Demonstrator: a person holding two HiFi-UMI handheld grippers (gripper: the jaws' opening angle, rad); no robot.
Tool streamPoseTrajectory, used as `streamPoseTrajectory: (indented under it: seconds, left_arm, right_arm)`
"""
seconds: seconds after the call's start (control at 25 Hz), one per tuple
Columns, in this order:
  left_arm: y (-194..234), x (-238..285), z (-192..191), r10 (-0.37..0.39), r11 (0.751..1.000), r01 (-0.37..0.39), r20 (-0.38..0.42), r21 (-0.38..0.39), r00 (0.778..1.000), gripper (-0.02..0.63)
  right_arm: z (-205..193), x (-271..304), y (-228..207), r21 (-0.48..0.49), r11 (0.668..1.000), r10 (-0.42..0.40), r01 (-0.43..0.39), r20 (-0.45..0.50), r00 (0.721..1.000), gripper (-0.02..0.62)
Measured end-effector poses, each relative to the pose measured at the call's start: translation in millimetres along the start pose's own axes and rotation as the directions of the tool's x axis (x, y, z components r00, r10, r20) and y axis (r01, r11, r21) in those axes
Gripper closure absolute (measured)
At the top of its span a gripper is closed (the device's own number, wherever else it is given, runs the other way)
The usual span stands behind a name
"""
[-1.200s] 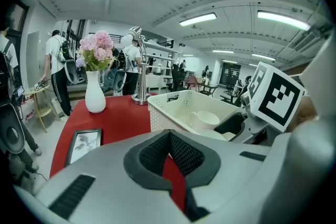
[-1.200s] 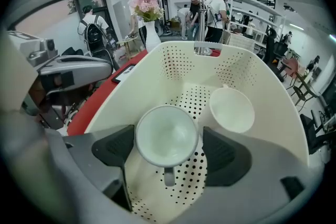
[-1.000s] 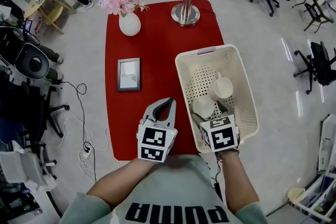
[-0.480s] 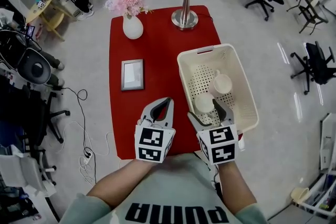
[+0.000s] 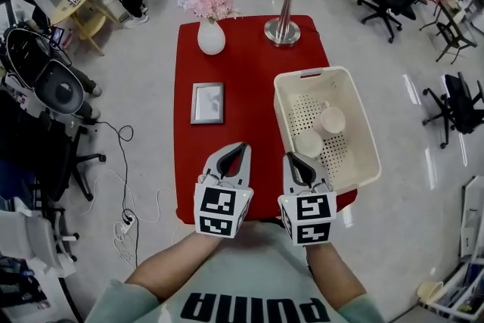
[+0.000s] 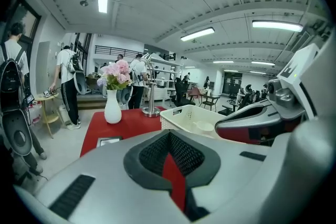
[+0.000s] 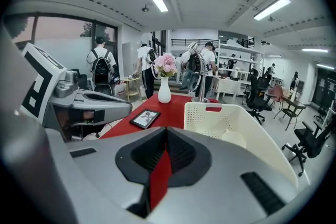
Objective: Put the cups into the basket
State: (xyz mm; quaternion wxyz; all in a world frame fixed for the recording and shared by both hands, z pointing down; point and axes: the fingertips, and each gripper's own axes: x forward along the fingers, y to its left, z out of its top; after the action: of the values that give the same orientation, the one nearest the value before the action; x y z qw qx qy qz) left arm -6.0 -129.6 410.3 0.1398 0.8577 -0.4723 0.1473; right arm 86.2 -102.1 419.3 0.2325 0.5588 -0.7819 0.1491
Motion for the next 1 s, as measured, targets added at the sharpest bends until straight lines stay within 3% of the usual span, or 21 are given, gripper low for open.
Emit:
streamPoseTrajectory:
  seconds: [0.24,0.56,0.76,1.0]
  left_arm:
    - [5,-24,-10,0.006,1.000,-0.006,0.016,-0.019,1.000,0.600]
    - [16,-48,-46,-0.053,0.995,0.054,0.011,-0.082,0.999,0.600]
    - [2,-64,-55,-0.075,0.995,0.076,0.012,-0.063,0.997,0.600]
    - [-15,-78,-47,-0.038,0.999,0.039,0.031,-0.025,0.999,0.600]
  right_arm:
    - [-15,-2,21,0.007,1.000,0.009,-0.009,-0.004,1.000,0.581]
    - [-25,-8,52,-0.008,0.999,-0.034,0.034,0.000,0.999,0.581]
    - [-36,-27,61,-0.016,0.999,-0.046,0.046,0.000,0.999,0.583]
    - [-41,-46,55,-0.013,1.000,-0.021,0.021,0.034,0.999,0.583]
